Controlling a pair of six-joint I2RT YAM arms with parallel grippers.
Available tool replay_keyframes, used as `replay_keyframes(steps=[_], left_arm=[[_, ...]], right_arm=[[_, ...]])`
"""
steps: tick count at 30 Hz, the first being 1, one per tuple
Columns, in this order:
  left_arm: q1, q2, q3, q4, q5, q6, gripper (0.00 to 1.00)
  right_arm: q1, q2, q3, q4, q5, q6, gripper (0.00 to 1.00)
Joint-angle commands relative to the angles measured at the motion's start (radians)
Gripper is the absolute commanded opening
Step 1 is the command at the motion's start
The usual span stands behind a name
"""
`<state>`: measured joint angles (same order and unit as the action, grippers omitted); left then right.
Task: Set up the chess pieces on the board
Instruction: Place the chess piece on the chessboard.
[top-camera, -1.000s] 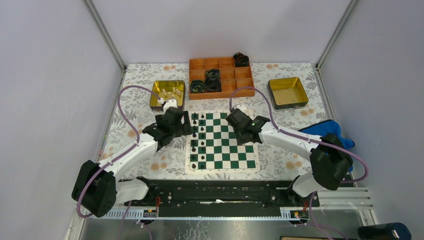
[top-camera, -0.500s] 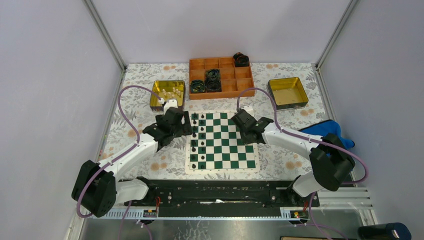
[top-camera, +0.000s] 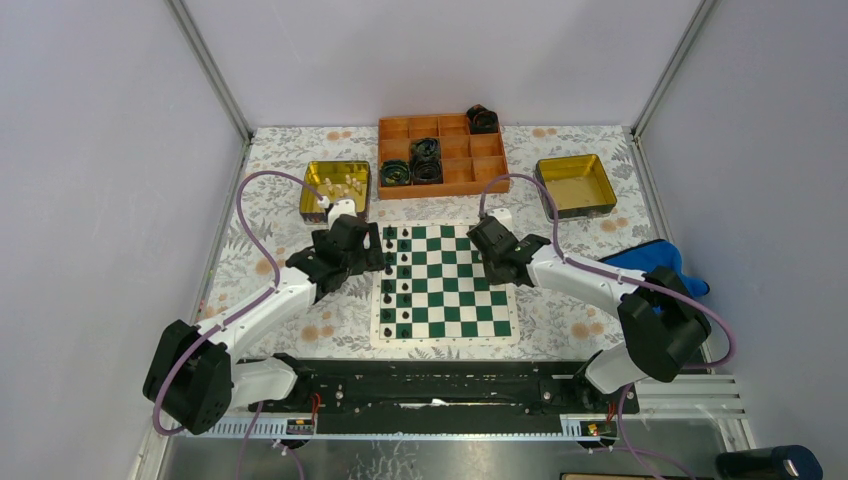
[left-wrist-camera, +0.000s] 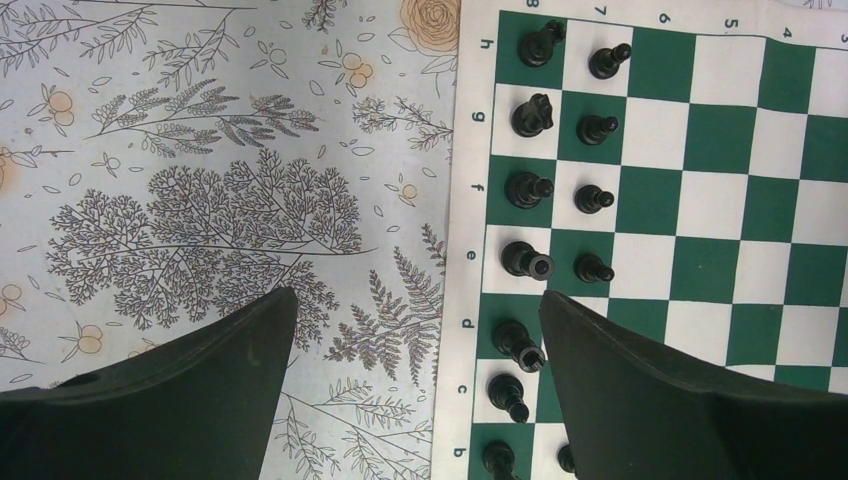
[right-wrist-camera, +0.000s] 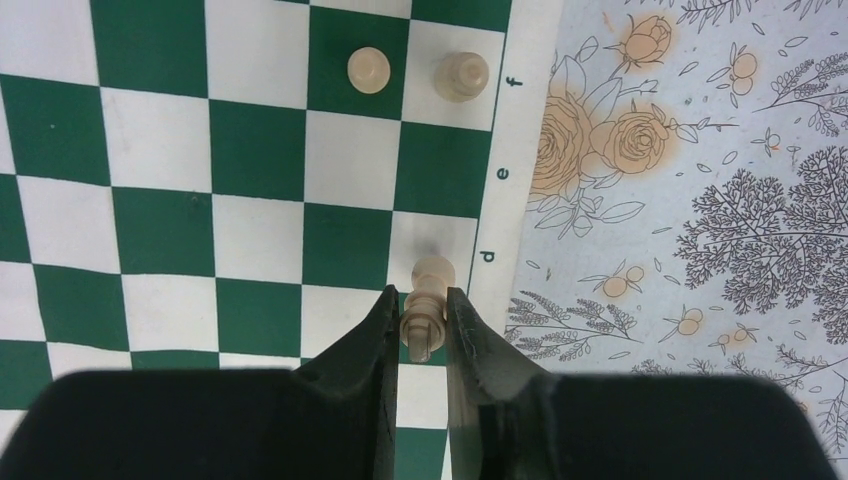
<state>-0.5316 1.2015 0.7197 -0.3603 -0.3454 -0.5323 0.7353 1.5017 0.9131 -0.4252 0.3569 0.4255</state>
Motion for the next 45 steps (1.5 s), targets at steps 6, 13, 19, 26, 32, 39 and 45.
replay_keyframes(steps=[6,13,19,26,32,39,45], left_arm=[[-0.011,0.012,0.024,-0.004,-0.03,0.011,0.99],[-0.013,0.018,0.024,-0.004,-0.03,0.012,0.99],[-0.015,0.021,0.025,-0.005,-0.03,0.014,0.99],[-0.018,0.028,0.027,-0.002,-0.03,0.015,0.99],[-0.02,0.033,0.03,-0.002,-0.03,0.016,0.99],[-0.022,0.032,0.029,-0.003,-0.032,0.015,0.99],[-0.024,0.029,0.029,-0.003,-0.036,0.015,0.99]], right_arm=[[-0.034,-0.025,-0.022,0.054,-0.004,0.024,0.0],[-0.042,-0.012,-0.022,0.071,-0.036,0.035,0.0],[-0.046,-0.004,-0.02,0.076,-0.044,0.038,0.0],[-0.053,0.002,-0.036,0.082,-0.049,0.044,0.01],[-0.057,0.003,-0.048,0.089,-0.049,0.048,0.03],[-0.058,0.002,-0.053,0.091,-0.05,0.048,0.07],[-0.059,-0.009,-0.051,0.084,-0.044,0.043,0.35]])
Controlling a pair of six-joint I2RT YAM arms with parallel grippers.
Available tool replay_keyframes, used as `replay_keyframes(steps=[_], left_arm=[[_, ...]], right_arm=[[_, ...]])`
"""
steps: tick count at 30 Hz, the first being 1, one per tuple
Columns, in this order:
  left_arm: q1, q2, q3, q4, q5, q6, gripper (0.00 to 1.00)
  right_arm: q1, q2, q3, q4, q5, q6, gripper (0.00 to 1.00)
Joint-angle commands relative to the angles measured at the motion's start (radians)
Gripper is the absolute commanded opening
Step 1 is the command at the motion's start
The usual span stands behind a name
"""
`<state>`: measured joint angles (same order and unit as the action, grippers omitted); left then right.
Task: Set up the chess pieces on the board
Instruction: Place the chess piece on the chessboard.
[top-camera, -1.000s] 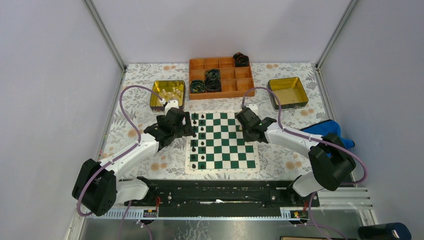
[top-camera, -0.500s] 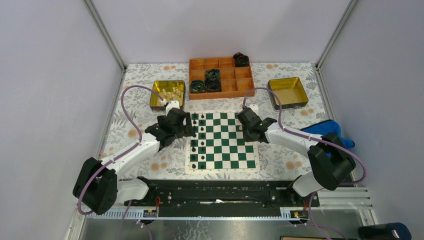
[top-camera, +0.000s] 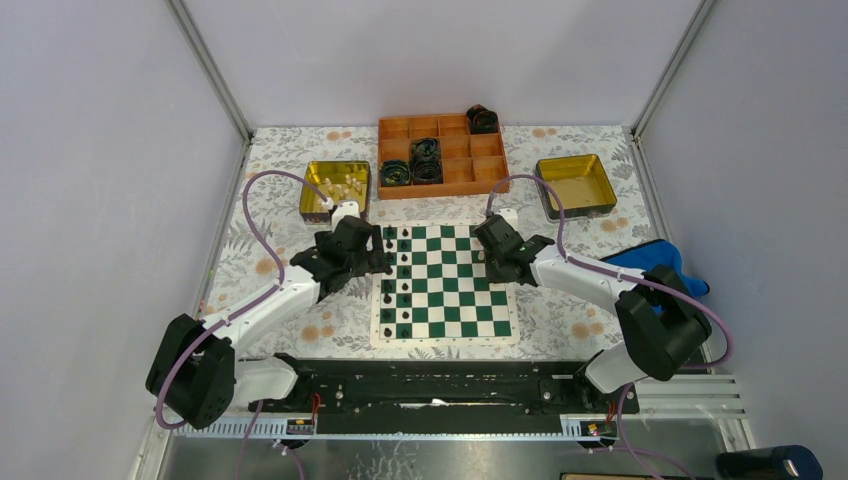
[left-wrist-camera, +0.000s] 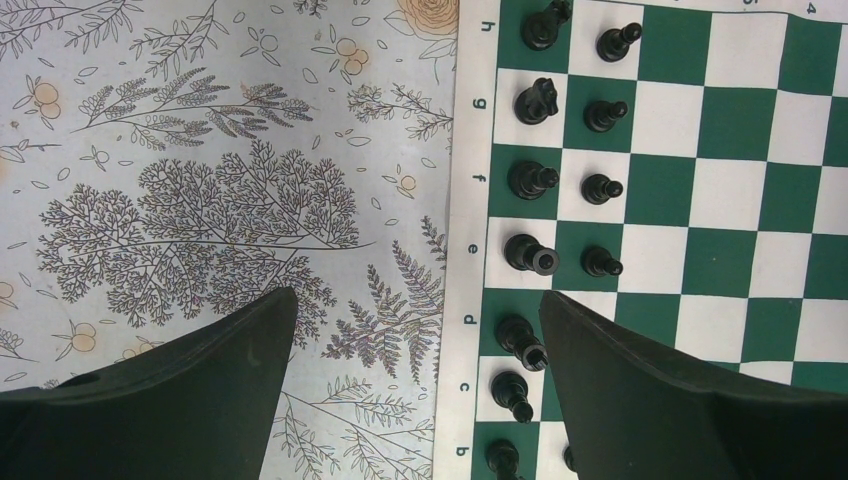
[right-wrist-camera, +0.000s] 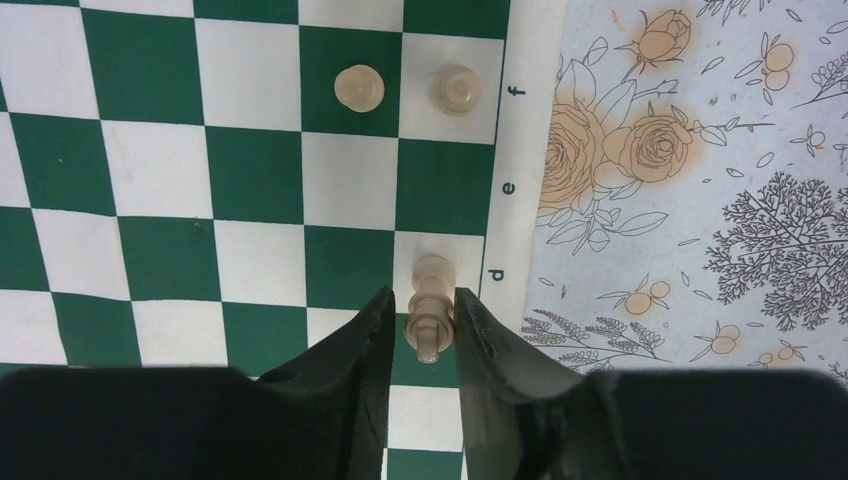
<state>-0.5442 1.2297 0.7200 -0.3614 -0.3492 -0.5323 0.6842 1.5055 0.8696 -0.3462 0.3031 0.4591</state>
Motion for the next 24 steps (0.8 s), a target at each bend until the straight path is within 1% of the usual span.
replay_keyframes(steps=[1,4,11,16,20,24], left_arm=[[-0.011,-0.001,0.027,-0.002,-0.033,0.014,0.99],[-0.012,-0.001,0.027,-0.003,-0.035,0.014,0.99],[-0.014,-0.007,0.027,-0.006,-0.042,0.012,0.99],[-0.014,-0.039,0.025,-0.013,-0.079,-0.009,0.99],[-0.012,-0.093,0.03,-0.021,-0.126,-0.052,0.99],[0.013,-0.103,0.093,-0.043,-0.157,-0.125,0.99]], right_arm=[[-0.008,-0.014,-0.007,0.004,0.011,0.008,0.37],[-0.008,-0.019,-0.003,0.001,0.011,0.004,0.42],[-0.008,-0.036,0.014,-0.019,0.021,-0.009,0.43],[-0.007,-0.064,0.056,-0.056,0.051,-0.037,0.43],[-0.007,-0.084,0.115,-0.089,0.083,-0.066,0.44],[-0.008,-0.086,0.182,-0.1,0.107,-0.101,0.45]])
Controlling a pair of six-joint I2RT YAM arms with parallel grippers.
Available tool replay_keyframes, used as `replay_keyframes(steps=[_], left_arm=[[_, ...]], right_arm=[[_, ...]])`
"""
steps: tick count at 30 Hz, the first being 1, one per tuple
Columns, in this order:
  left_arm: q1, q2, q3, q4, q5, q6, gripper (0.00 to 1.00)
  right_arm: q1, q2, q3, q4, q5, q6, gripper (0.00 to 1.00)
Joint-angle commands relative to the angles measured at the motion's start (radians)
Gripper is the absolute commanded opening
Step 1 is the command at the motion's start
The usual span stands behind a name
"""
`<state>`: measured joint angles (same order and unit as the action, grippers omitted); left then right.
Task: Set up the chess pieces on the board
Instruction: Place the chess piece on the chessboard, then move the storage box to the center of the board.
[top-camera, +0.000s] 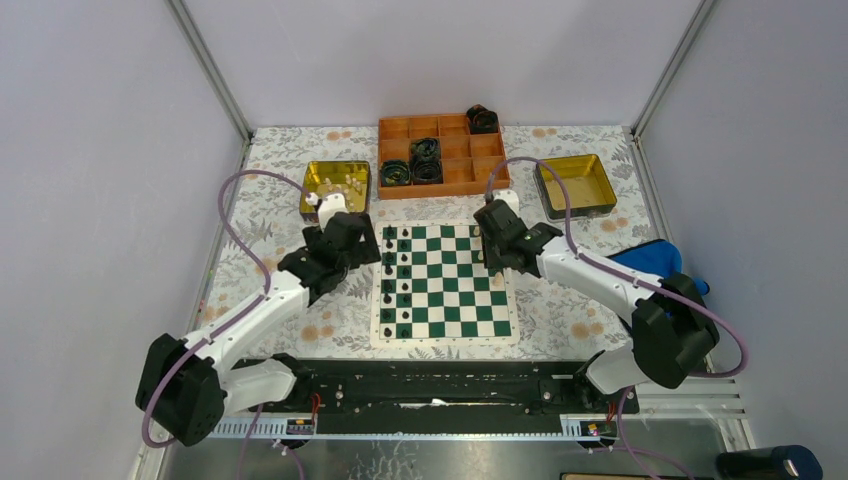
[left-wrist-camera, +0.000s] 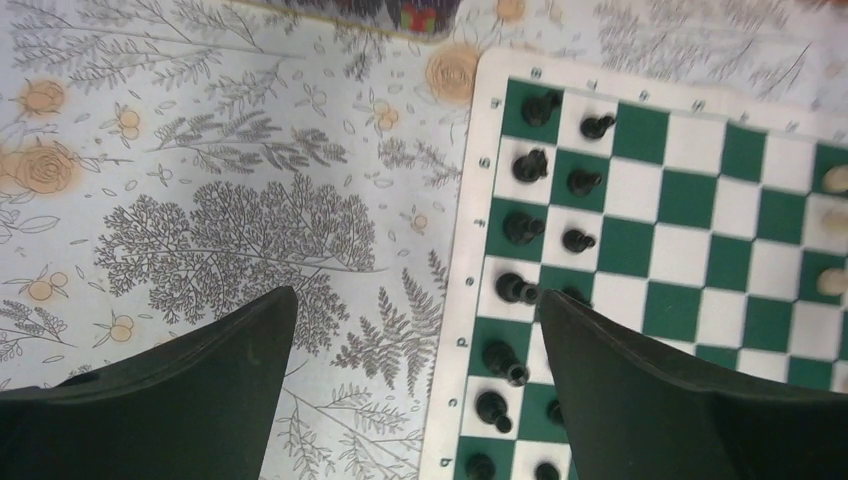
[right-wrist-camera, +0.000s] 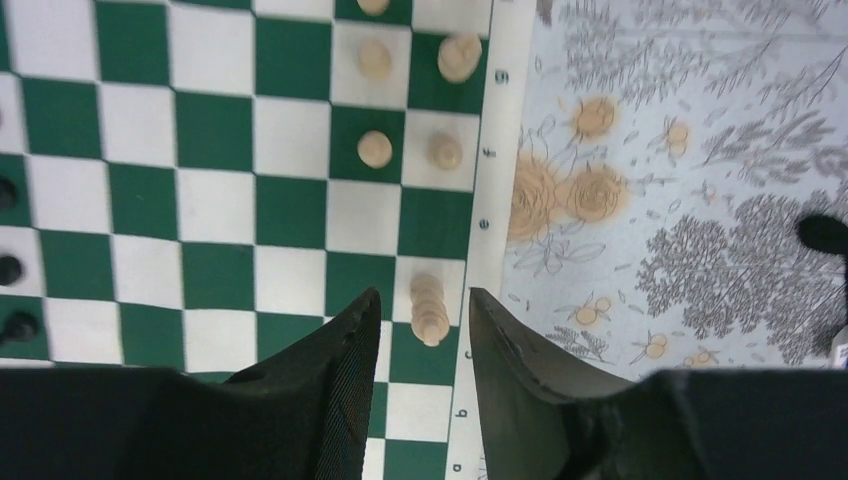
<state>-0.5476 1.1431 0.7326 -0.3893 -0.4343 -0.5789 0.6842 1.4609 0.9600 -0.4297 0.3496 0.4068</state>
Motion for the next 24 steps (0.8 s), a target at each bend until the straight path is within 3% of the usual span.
replay_keyframes(steps=[1,5,14,24], left_arm=[[0.025,-0.007,0.101,-0.023,-0.09,-0.098,0.99],[0.107,0.072,0.195,-0.068,-0.084,-0.2,0.99],[0.404,0.281,0.239,-0.058,0.151,-0.414,0.97],[0.488,0.42,0.267,-0.009,0.214,-0.468,0.93]], right_arm=[[-0.008,-0.037,0.105,-0.014,0.066,-0.059,0.45],[-0.007,-0.013,0.155,0.009,0.078,-0.108,0.45],[-0.01,0.065,0.255,0.064,0.068,-0.205,0.45],[-0.027,0.101,0.284,0.093,0.017,-0.252,0.45]])
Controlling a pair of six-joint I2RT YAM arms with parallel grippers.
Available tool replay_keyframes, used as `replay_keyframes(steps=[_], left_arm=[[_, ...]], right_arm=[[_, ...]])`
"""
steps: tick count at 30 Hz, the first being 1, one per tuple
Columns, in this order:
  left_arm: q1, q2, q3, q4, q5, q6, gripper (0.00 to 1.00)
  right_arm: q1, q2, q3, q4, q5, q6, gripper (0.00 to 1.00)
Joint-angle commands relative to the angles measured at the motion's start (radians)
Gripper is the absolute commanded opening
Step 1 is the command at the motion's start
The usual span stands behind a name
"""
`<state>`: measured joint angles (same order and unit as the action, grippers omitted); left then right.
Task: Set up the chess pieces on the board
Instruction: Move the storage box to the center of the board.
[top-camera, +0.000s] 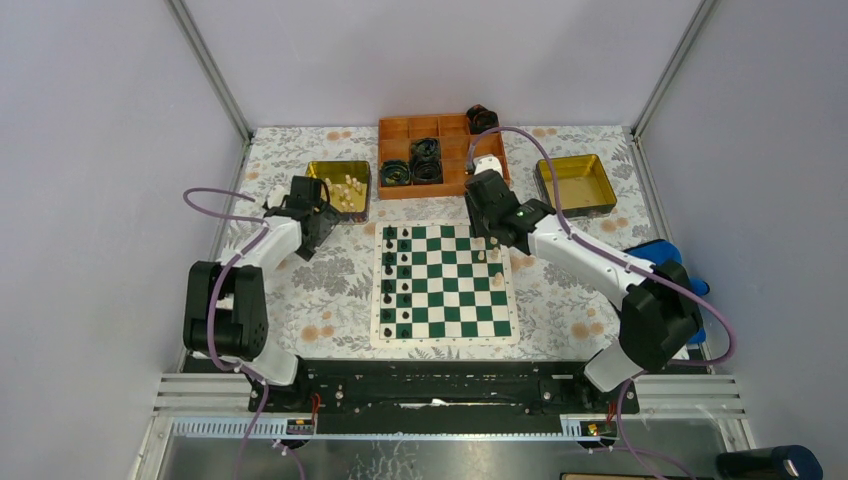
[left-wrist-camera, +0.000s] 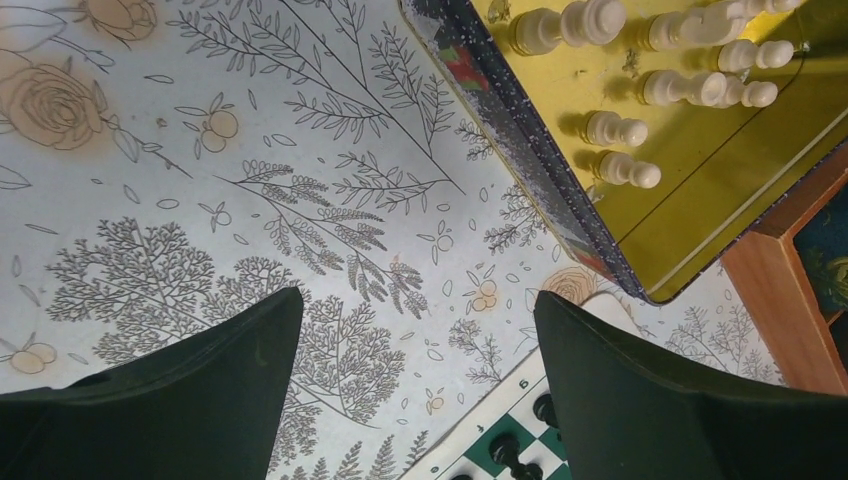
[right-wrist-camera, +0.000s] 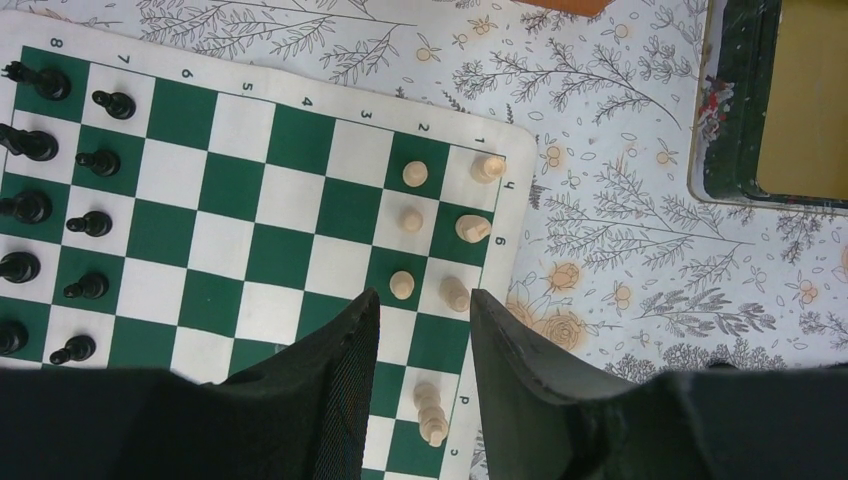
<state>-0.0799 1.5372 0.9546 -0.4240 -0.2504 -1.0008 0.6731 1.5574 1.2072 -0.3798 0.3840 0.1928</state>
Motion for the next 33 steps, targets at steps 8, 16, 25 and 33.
replay_keyframes(steps=[8,16,25,33], left_arm=[[0.046,0.041,0.074,0.042,0.036,-0.074,0.92],[0.06,0.092,0.123,0.053,0.043,-0.088,0.89],[0.077,0.167,0.18,0.062,0.055,-0.092,0.84],[0.078,0.225,0.221,0.066,0.069,-0.102,0.82]], right_arm=[[-0.048,0.015,0.023,0.061,-0.061,-0.056,0.45],[-0.065,0.033,0.038,0.07,-0.087,-0.064,0.45],[-0.078,0.044,0.04,0.074,-0.094,-0.064,0.45],[-0.087,0.057,0.044,0.074,-0.096,-0.064,0.45]])
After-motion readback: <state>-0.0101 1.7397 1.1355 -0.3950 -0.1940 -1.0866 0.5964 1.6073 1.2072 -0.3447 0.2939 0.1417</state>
